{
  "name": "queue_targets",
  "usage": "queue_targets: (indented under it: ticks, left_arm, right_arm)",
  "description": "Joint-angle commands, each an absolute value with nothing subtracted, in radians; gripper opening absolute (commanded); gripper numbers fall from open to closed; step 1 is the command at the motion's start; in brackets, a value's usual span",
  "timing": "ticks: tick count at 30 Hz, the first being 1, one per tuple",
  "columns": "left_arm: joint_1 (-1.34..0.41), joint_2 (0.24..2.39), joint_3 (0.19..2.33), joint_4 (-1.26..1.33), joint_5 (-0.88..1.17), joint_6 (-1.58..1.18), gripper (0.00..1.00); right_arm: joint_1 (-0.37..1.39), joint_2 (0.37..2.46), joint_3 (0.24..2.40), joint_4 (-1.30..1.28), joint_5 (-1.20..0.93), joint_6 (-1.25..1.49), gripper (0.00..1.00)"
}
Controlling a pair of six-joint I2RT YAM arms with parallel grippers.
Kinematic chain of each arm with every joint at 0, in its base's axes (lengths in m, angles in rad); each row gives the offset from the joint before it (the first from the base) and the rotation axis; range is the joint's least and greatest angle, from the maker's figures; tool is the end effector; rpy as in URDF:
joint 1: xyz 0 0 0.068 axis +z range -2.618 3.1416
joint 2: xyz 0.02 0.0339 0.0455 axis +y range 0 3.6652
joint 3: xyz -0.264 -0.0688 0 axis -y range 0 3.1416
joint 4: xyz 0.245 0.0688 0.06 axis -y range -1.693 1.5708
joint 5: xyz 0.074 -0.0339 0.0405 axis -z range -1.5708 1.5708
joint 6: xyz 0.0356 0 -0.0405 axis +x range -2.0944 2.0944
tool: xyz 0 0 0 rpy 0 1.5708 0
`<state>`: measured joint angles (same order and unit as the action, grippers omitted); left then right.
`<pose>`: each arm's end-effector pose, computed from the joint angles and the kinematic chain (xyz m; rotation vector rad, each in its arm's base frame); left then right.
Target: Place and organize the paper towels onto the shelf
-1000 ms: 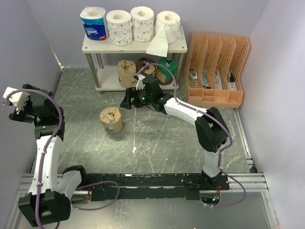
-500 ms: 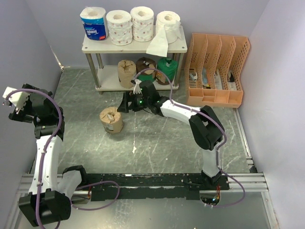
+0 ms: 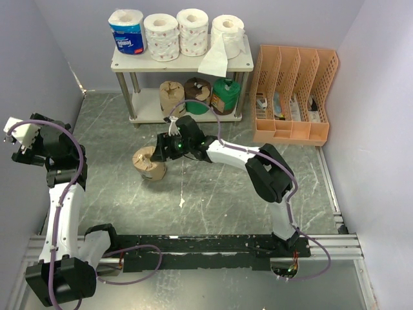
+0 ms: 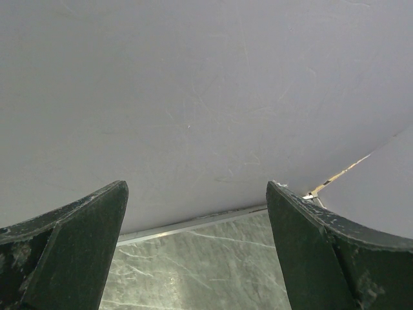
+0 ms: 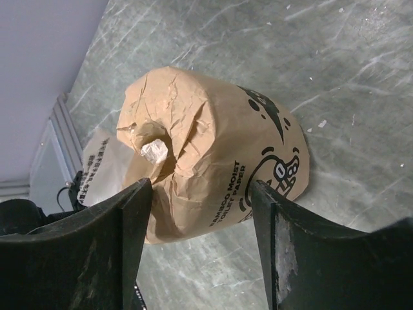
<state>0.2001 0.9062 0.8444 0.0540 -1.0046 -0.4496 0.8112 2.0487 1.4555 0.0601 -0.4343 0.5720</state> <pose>0.1886 0.0689 0.3653 -1.1788 1.0915 0.5947 0.3126 0.3509 0.2067 -0.5632 2.2534 1.2309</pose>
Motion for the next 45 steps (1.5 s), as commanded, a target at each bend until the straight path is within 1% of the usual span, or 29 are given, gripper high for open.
queue_targets:
  ticks: [1, 3, 4, 5, 7, 9, 10, 13, 15, 18, 20, 23, 26, 29, 34, 39, 45]
  left_arm:
    - [0.210, 0.903, 0.888, 0.046, -0.993, -0.450, 0.99]
    - [0.210, 0.903, 0.888, 0.045, -0.990, -0.451, 0.99]
    - [0.211, 0.903, 0.889, 0.044, -0.988, -0.451, 0.99]
    - [0.210, 0.902, 0.890, 0.043, -0.989, -0.451, 0.99]
    - [0.211, 0.903, 0.889, 0.043, -0.989, -0.451, 0.99]
    - [0.210, 0.902, 0.889, 0.043, -0.992, -0.450, 0.99]
    - [0.210, 0.904, 0.886, 0.045, -0.992, -0.448, 0.99]
    - [0.210, 0.906, 0.883, 0.056, -0.992, -0.442, 0.99]
    - [0.210, 0.908, 0.883, 0.055, -0.990, -0.442, 0.99]
    - [0.211, 0.910, 0.883, 0.053, -0.989, -0.445, 0.99]
    - [0.210, 0.908, 0.884, 0.049, -0.985, -0.449, 0.99]
    - [0.211, 0.910, 0.885, 0.047, -0.977, -0.449, 0.99]
    - [0.210, 0.914, 0.887, 0.044, -0.977, -0.452, 0.99]
    - [0.210, 0.923, 0.886, 0.050, -0.984, -0.438, 0.99]
    - [0.211, 0.922, 0.875, 0.072, -0.993, -0.416, 0.99]
    - [0.211, 0.939, 0.882, 0.063, -0.998, -0.413, 0.99]
    - [0.223, 0.940, 0.888, 0.055, -0.980, -0.424, 0.99]
  right_arm:
    - [0.805, 2.063, 1.459, 0.090, -0.469, 0.583, 0.59]
    - [0.806, 2.061, 1.458, 0.091, -0.495, 0.574, 0.55]
    - [0.805, 2.059, 1.456, 0.095, -0.512, 0.567, 0.51]
    - [0.806, 2.062, 1.456, 0.096, -0.527, 0.567, 0.45]
    - [0.805, 2.066, 1.456, 0.098, -0.564, 0.562, 0.29]
    - [0.804, 2.064, 1.450, 0.101, -0.576, 0.556, 0.19]
    - [0.804, 2.061, 1.441, 0.112, -0.595, 0.548, 0.15]
    - [0.809, 2.037, 1.423, 0.115, -0.628, 0.500, 0.10]
    - [0.806, 2.025, 1.380, 0.154, -0.631, 0.513, 0.00]
    - [0.797, 1.981, 1.334, 0.184, -0.610, 0.547, 0.00]
    - [0.782, 1.968, 1.317, 0.201, -0.598, 0.621, 0.00]
    - [0.749, 1.935, 1.283, 0.291, -0.581, 0.807, 0.00]
    - [0.716, 1.932, 1.294, 0.365, -0.564, 1.007, 0.00]
    - [0.693, 1.935, 1.319, 0.438, -0.505, 1.128, 0.00]
    - [0.669, 2.012, 1.462, 0.456, -0.450, 1.215, 0.00]
    - [0.658, 2.126, 1.592, 0.479, -0.475, 1.255, 0.00]
    - [0.652, 2.147, 1.515, 0.583, -0.474, 1.301, 0.00]
